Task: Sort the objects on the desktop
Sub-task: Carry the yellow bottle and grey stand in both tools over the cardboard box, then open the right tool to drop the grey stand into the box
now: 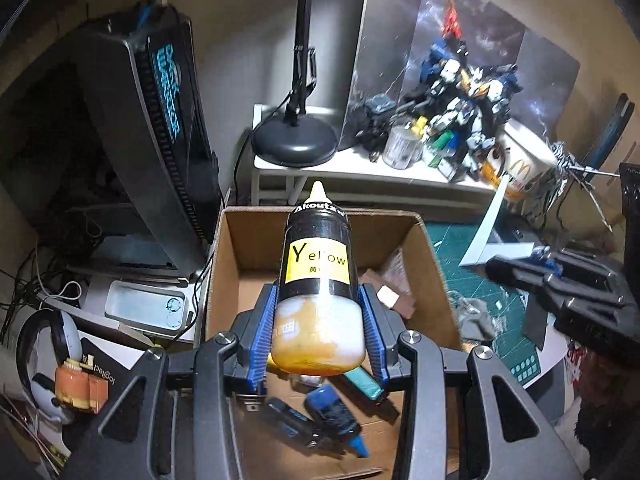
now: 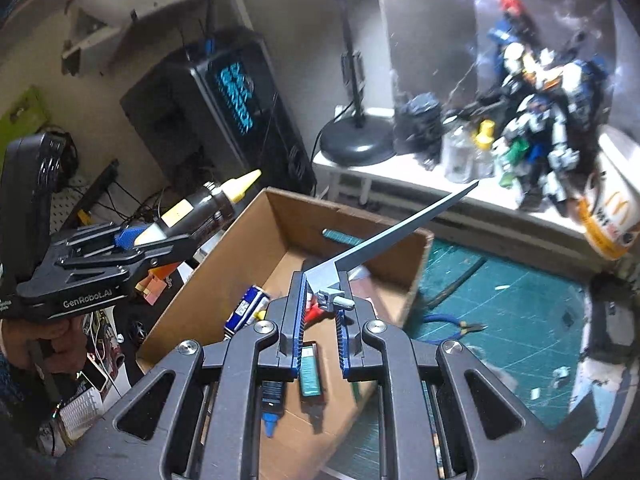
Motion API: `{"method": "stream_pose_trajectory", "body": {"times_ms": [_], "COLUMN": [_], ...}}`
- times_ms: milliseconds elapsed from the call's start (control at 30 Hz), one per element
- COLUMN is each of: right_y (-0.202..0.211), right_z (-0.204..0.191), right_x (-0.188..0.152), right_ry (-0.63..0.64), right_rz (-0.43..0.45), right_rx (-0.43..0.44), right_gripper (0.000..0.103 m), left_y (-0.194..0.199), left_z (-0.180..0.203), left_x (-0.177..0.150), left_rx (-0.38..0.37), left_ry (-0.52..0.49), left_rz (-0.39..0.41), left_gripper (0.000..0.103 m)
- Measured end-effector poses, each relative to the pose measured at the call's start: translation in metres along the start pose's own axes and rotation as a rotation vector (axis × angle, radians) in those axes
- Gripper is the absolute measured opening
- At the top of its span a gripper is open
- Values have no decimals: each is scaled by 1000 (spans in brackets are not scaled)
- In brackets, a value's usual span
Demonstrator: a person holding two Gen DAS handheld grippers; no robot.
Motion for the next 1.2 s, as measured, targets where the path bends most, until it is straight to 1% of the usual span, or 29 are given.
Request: {"method": "stream_pose_trajectory", "body": {"times_ms": [167,300,400,533,933,1033,1067,1200], "right_y": [-40,-71,-90,-110,-162,-169,-170,-173], "right_z": [-17,-25,-26,-27,-12,-9,-9,-10], "right_x": [1,-1,-4,-9,-28,-32,-32,-35], "right_ry": [4,17,16,19,-39,-49,-50,-46], "right_rz": [-76,-149,-211,-295,-513,-546,-551,-562], "right_rx": [13,30,42,48,34,30,31,35], "right_gripper": [13,13,13,13,13,13,16,16], "left_y": [-28,-54,-73,-91,-136,-141,-142,-144], "left_z": [-15,-22,-24,-25,-28,-26,-25,-21], "left_x": [0,-7,-15,-22,-38,-40,-40,-37], "left_rx": [-13,-6,1,8,33,64,72,87], "left_ry": [-13,-14,-22,-42,-90,-112,-120,-145], "left_rz": [-68,-148,-219,-284,-454,-474,-480,-513], "left_gripper": [40,40,40,40,41,41,41,41]}}
Point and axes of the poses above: each gripper's, at about its wrist camera, not at the fingertips, and y roughly against the way its jaws point, z to its right, x to its top, the point moved 1 cm from there along -y, roughly the way its jaws point, and after that the axes turned 2 degrees about x, right-handed, at the moved point
